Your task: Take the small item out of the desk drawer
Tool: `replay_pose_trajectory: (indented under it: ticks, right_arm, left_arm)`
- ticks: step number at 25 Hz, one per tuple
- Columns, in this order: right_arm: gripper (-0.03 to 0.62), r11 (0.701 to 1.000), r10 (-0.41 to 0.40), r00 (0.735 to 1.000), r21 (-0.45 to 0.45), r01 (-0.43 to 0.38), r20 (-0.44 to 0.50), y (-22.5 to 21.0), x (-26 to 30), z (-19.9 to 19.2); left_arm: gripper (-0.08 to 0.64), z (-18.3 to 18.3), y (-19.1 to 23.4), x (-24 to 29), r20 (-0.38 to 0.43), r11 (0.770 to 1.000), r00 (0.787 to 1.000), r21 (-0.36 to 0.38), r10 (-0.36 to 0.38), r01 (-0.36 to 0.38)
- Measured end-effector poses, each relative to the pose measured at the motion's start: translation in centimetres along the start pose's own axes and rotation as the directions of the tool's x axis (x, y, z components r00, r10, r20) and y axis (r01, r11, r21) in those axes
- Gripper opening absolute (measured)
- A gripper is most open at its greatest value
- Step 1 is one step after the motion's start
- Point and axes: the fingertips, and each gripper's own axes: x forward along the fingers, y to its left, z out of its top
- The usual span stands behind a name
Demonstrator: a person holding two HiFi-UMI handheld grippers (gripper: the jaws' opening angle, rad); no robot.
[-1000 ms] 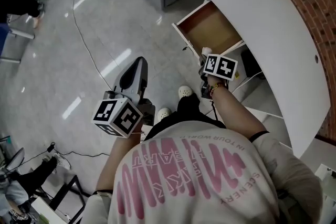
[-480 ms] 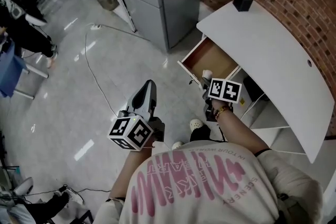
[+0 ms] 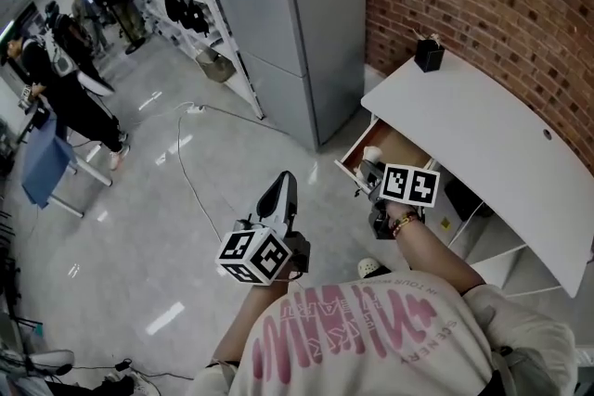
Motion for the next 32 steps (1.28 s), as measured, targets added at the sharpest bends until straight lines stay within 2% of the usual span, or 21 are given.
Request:
replay_pose_trajectory:
  ticks: [6,12,15,21,25,28,32]
  right_arm:
    - [0.130,0.996,0.084,0.993,-0.031,-0.082,0.078,4.1,-2.8,1.9]
    - [0.130,0.985,0.158,0.977,-0.097,-0.145,0.145,7.9,-5.2,3.1]
    - [0.132,0.975,0.198,0.966,-0.138,-0.176,0.165,9.5,-6.1,3.9]
    - [0.132,0.949,0.275,0.941,-0.214,-0.232,0.196,11.9,-6.9,5.8]
    - [0.133,0.916,0.333,0.916,-0.307,-0.258,0.224,13.2,-7.4,7.4]
    - [0.134,0.897,0.345,0.911,-0.365,-0.249,0.225,13.2,-7.7,8.3]
    - [0.135,0.883,0.358,0.911,-0.392,-0.259,0.204,12.3,-7.2,9.5]
  left_arm:
    - [0.005,0.4,-0.4,-2.1,0.004,1.000,1.000,0.026,-0.007,0.006]
    - [0.005,1.2,-1.3,-3.2,0.022,0.994,0.999,0.110,-0.027,0.024]
    - [0.005,1.4,-1.7,-3.3,0.029,0.992,0.999,0.126,-0.027,0.023]
    - [0.005,2.2,-2.2,-2.5,0.048,0.989,0.999,0.146,-0.016,0.009]
    - [0.005,2.6,-2.7,-1.4,0.066,0.987,0.998,0.160,-0.003,-0.007]
    - [0.005,2.6,-3.4,-0.4,0.073,0.985,0.997,0.169,0.004,-0.017]
    - [0.005,2.4,-4.4,1.3,0.076,0.983,0.997,0.181,0.015,-0.028]
